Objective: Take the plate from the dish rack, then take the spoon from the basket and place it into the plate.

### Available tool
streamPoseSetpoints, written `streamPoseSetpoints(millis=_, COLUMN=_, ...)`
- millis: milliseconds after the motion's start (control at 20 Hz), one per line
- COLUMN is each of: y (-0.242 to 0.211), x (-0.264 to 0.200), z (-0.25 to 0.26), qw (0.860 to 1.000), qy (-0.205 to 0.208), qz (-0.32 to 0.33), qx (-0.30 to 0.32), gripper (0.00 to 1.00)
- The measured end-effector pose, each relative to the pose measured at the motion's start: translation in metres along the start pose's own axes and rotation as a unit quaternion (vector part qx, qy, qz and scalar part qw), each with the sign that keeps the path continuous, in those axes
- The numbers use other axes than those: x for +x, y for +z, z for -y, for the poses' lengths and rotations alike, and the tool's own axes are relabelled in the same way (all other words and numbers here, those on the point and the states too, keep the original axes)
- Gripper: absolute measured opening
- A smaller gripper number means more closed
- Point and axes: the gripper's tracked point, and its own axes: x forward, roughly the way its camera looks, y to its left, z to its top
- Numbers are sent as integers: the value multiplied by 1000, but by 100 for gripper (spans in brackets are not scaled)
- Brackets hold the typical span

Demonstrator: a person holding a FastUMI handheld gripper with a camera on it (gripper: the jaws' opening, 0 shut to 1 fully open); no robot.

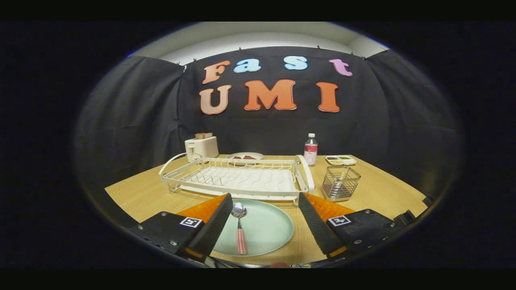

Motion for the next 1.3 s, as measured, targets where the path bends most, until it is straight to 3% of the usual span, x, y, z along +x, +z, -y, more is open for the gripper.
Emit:
streamPoseSetpoints(millis=700, y=95, x=-31, z=111, qw=995, qy=-89, qz=51, qx=-6, gripper=97)
streamPoseSetpoints(millis=1100, y=92, x=-33, z=129, qw=993, qy=-103, qz=44, qx=40, gripper=97)
streamPoseSetpoints(millis=1300, y=85, x=-32, z=133, qw=993, qy=-108, qz=42, qx=33, gripper=97)
